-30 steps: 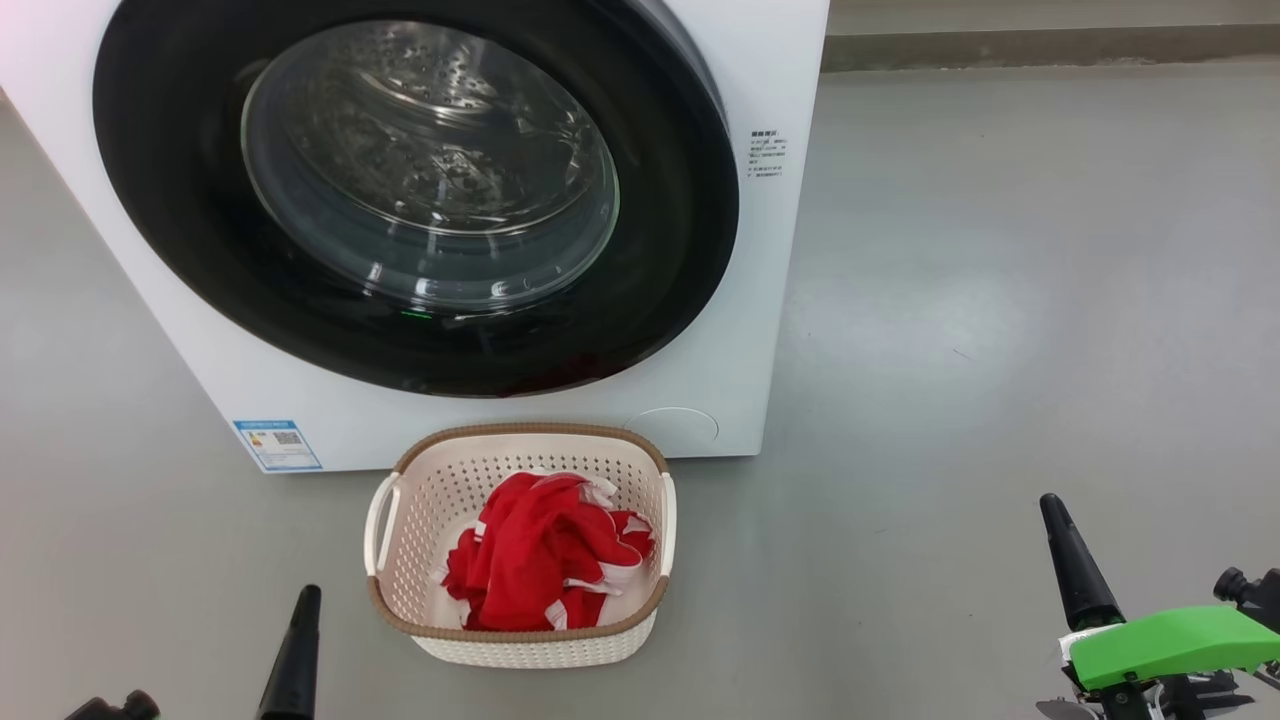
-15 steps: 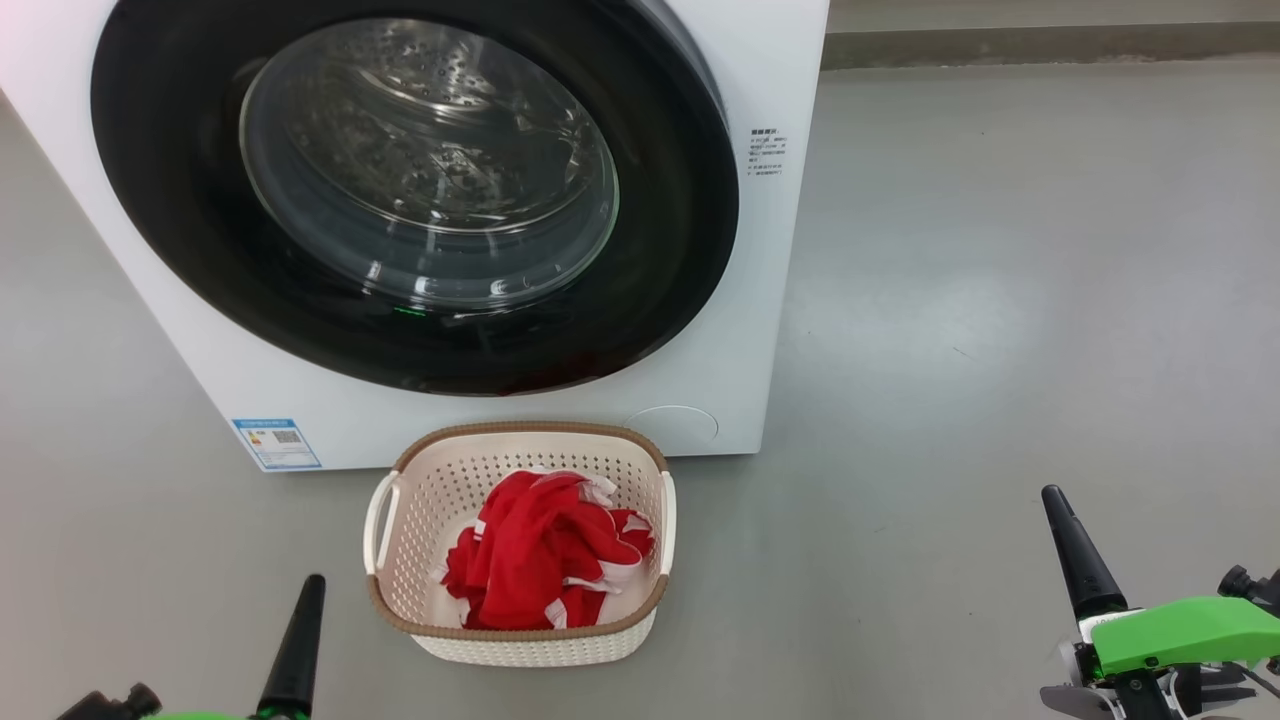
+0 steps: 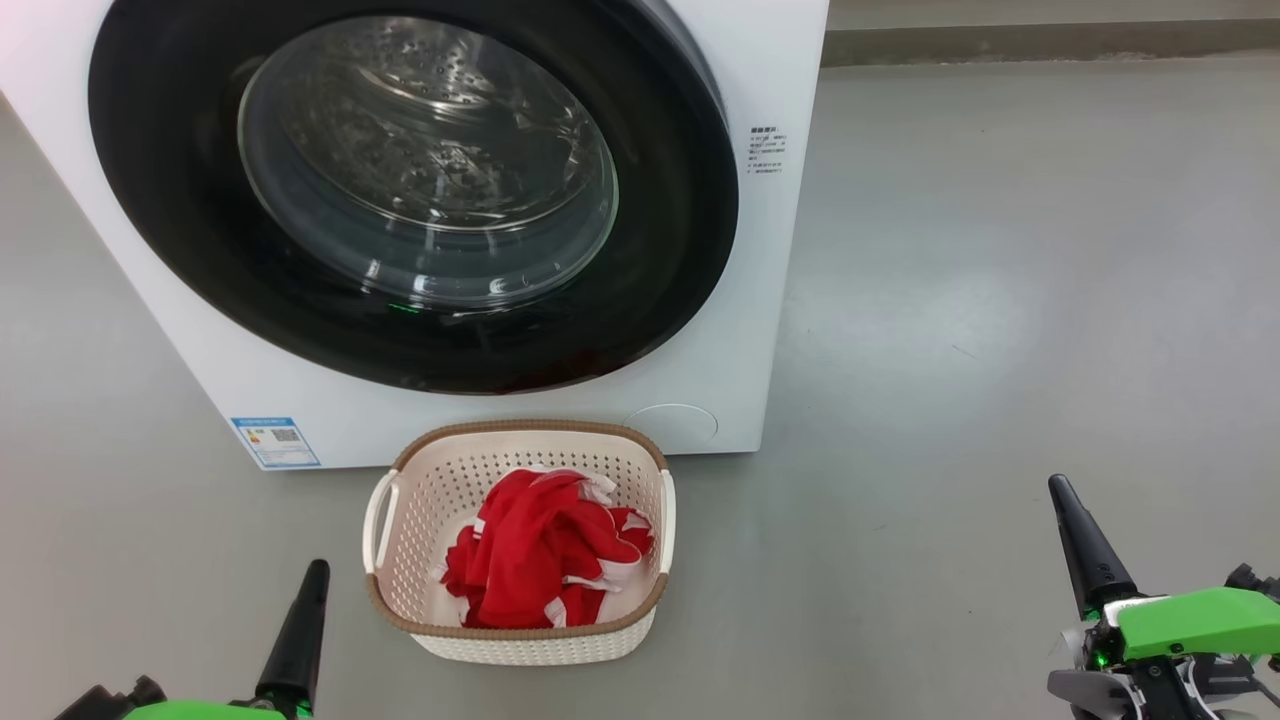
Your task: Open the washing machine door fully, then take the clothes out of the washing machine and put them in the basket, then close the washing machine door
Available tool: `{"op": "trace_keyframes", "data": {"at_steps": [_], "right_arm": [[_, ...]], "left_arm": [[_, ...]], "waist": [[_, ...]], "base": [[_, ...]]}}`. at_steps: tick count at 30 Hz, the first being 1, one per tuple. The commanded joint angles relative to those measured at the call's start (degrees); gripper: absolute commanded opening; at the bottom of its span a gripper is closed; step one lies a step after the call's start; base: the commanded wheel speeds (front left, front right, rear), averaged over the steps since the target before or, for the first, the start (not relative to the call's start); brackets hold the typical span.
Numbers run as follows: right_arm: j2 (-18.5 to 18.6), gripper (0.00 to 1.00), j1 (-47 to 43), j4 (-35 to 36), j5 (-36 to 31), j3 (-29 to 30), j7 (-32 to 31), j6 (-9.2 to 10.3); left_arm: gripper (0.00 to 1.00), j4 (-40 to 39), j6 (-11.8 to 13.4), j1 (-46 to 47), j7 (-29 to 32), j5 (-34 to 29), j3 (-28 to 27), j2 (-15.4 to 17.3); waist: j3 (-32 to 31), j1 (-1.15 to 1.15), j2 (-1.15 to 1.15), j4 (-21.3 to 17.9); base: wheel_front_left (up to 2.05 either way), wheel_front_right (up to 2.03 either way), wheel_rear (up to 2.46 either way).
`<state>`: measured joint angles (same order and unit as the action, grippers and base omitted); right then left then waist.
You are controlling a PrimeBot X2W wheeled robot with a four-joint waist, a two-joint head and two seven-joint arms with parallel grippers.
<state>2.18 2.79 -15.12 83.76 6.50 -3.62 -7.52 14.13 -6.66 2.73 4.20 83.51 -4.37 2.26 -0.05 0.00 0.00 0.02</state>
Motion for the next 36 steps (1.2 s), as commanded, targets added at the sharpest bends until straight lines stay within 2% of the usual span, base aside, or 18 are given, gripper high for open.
{"op": "trace_keyframes", "data": {"at_steps": [1, 12, 36], "right_arm": [[1.1, 0.0, 2.9, 1.3, 2.7, -1.0, -0.6, 0.03], [1.2, 0.0, 3.6, 0.9, 9.0, -0.7, -2.3, 0.03], [1.1, 0.0, 3.6, 0.9, 8.9, -0.5, -2.4, 0.03]], "left_arm": [[0.0, -0.8, -0.7, 2.7, 0.7, 2.1, -2.0, 0.6], [0.0, 0.2, -0.8, 3.7, 2.3, 8.6, -2.2, 0.6], [0.0, 0.1, -0.8, 3.7, 2.3, 8.6, -2.2, 0.6]], "waist": [[0.0, 0.0, 0.0, 0.0], [0.1, 0.0, 0.0, 0.0], [0.1, 0.0, 0.0, 0.0]], "base": [[0.0, 0.0, 0.0], [0.0, 0.0, 0.0], [0.0, 0.0, 0.0]]}}
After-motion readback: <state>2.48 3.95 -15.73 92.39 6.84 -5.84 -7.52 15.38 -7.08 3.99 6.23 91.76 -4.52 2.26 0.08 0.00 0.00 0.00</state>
